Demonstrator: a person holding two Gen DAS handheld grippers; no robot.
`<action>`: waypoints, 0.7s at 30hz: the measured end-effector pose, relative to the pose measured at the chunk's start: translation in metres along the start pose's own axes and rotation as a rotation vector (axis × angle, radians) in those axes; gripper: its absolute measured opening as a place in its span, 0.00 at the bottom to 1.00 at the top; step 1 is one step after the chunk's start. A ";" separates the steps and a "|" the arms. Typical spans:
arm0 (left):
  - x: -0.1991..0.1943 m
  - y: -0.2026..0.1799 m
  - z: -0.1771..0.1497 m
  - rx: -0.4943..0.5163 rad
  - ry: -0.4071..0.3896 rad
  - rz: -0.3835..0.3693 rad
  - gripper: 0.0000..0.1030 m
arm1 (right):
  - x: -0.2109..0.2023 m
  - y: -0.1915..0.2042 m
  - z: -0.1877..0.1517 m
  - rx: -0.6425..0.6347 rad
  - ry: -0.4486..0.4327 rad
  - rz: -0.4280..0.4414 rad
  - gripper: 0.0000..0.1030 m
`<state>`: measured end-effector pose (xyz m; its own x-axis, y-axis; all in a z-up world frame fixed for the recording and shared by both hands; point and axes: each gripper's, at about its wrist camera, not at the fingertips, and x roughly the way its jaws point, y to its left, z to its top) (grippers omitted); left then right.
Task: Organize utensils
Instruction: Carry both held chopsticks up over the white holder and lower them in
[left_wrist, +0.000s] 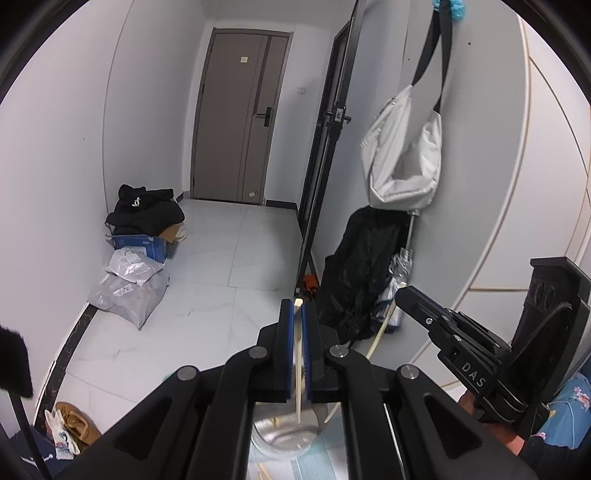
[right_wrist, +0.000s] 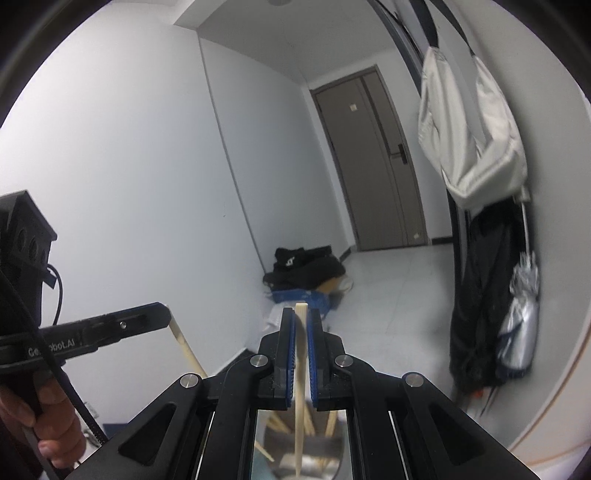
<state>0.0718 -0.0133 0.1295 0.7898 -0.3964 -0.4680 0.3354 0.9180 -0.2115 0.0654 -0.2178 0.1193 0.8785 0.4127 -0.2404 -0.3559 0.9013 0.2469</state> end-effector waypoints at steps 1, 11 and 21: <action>0.004 0.003 0.002 -0.002 0.002 -0.004 0.01 | 0.005 0.000 0.003 -0.005 -0.007 0.001 0.05; 0.045 0.025 -0.002 0.013 0.038 0.030 0.01 | 0.059 -0.012 0.004 -0.022 -0.019 -0.026 0.05; 0.072 0.032 -0.011 0.037 0.085 0.014 0.01 | 0.090 -0.014 -0.024 -0.071 0.031 -0.012 0.05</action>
<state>0.1338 -0.0125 0.0801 0.7488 -0.3818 -0.5418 0.3451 0.9225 -0.1732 0.1420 -0.1899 0.0722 0.8729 0.4051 -0.2720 -0.3683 0.9126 0.1774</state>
